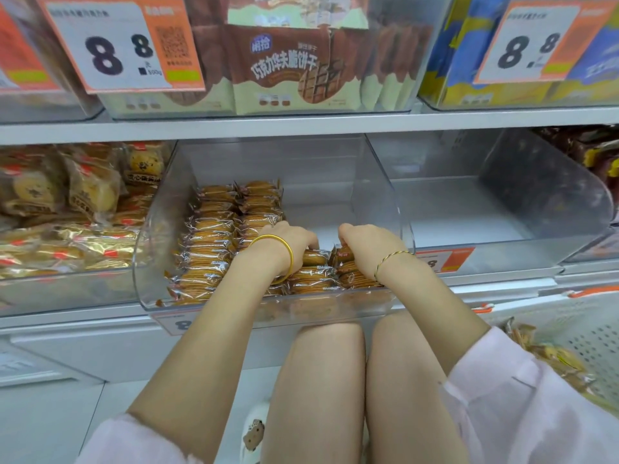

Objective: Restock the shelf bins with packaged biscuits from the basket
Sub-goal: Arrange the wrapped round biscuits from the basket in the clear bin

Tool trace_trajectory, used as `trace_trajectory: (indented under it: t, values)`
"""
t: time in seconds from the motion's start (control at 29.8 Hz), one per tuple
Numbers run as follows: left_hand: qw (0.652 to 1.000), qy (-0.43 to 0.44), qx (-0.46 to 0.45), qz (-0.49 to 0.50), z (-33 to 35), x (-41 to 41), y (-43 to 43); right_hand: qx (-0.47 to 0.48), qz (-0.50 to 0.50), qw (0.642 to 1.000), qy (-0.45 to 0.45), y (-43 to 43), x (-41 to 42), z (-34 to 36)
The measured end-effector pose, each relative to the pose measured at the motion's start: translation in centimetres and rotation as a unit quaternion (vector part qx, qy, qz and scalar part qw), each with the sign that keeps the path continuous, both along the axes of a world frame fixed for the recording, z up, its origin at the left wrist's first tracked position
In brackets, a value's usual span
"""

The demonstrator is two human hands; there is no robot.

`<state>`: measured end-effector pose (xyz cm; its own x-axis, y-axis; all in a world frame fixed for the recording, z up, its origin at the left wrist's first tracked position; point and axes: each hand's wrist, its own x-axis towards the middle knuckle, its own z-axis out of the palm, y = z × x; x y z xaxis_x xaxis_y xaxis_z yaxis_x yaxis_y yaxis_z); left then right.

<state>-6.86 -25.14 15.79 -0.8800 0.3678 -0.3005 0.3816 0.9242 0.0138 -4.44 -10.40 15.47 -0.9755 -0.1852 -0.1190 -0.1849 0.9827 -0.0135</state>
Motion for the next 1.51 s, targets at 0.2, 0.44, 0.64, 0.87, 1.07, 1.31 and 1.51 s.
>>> trace_trajectory:
  t: [0.2, 0.44, 0.64, 0.87, 1.07, 1.31, 1.51]
  values:
    - [0.998, -0.061, 0.012, 0.009, 0.4, -0.1, -0.2, 0.025, 0.005, 0.999, -0.04, 0.2, 0.6, -0.1]
    - [0.996, -0.063, 0.039, 0.045, -0.5, 0.1, -0.5, 0.048, 0.004, 0.998, -0.027, -0.3, 0.8, 0.1]
    - [0.996, -0.038, 0.069, 0.051, -0.3, 0.4, -0.1, 0.042, -0.007, 0.999, -0.031, -0.3, 0.5, 0.3]
    - [0.981, 0.072, 0.16, 0.087, 1.7, 2.7, 0.5, -0.067, -0.004, 0.998, 0.017, 0.0, 2.7, 2.1]
    - [0.902, 0.007, 0.43, 0.033, 2.9, 10.3, 6.4, -0.35, -0.051, 0.934, 0.052, 8.0, 11.5, 3.4]
    - [0.909, -0.252, 0.309, -0.118, -5.9, 14.2, 20.4, -0.312, -0.339, 0.887, -0.016, 21.5, 19.7, -6.6]
    - [0.935, -0.261, 0.191, -0.144, -12.5, 16.0, 26.7, -0.206, -0.427, 0.875, -0.099, 24.8, 24.0, -12.8]
